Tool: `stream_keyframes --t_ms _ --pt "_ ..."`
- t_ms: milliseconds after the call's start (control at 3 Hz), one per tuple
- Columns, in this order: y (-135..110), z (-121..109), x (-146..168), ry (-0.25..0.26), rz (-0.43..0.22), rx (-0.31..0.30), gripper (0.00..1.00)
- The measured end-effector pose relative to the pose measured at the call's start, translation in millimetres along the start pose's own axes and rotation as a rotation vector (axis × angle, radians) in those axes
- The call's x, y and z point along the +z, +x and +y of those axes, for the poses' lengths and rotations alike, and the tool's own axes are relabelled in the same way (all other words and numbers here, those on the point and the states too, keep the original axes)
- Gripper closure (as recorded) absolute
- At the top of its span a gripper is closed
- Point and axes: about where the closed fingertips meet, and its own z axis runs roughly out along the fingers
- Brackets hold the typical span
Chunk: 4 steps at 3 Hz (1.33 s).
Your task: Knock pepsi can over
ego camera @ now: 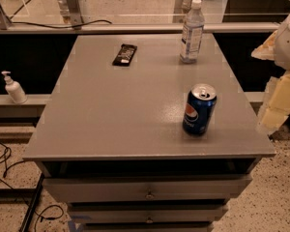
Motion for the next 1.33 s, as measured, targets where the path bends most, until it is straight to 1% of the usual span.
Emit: stream_keyframes --t_ms 333,667,1000,1333 --pt "0 0 0 0.000 0.000 0.000 0.00" --pt "-1 -1 -2 0.007 -0.025 0.001 0.00" --pt "-2 -3 2 0.003 -0.117 -0.010 0.00" --pt "2 -4 18 -0.027 -0.273 -0.035 0.00"
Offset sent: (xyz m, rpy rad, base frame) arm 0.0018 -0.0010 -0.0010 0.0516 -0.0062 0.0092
